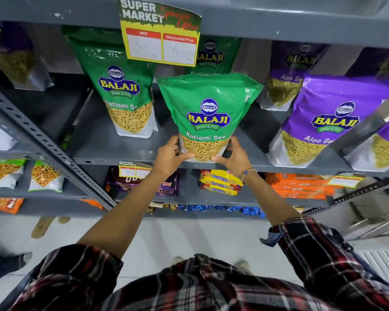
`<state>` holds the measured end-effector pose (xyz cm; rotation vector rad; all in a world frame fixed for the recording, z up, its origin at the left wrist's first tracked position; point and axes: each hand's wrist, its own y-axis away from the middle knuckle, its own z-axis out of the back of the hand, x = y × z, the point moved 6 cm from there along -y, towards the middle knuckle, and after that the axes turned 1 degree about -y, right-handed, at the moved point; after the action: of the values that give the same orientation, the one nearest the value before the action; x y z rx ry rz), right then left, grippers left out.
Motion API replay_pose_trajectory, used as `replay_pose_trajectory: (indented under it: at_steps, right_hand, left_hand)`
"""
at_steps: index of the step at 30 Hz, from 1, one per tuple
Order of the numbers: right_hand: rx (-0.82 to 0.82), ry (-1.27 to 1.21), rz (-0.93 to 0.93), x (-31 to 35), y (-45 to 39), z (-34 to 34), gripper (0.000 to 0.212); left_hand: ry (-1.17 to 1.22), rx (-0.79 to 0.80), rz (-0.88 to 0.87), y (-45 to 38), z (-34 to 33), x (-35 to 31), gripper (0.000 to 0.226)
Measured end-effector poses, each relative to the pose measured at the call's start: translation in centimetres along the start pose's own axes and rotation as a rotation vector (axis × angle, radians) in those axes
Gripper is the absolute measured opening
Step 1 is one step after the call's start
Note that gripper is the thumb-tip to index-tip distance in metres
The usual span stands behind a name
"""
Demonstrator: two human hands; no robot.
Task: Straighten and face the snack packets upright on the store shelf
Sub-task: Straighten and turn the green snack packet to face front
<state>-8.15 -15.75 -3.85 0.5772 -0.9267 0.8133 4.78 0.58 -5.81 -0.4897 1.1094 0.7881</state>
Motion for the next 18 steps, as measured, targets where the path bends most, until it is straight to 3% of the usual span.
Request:
replay_pose_trajectory:
  at_steps: [10, 13, 16, 18]
  right_hand:
    - [0.075, 0.009, 0.008, -0.2, 0.6, -0.1, 0.071]
    - [0.027, -0.097, -0.002, -0.7, 1.9, 0.1, 0.083]
    - [-0.249, -0.041, 0.033, -1.0, 5.0, -0.1, 0.034]
    - [-0.127, 0.046, 0.139, 0.9, 6.4, -3.2, 0.013]
  left_hand:
    - [0.035, -0.003, -0.021, 1.1, -0.5, -0.2, 0.054]
    - [0.033, 0.020, -0.021, 1.5, -0.1, -0.2, 0.072]
    - [0.102, -0.127, 0.045, 2.5, 2.4, 1.0, 0.076]
    - [0.092, -0.327, 0.029, 3.0, 5.9, 1.7, 0.058]
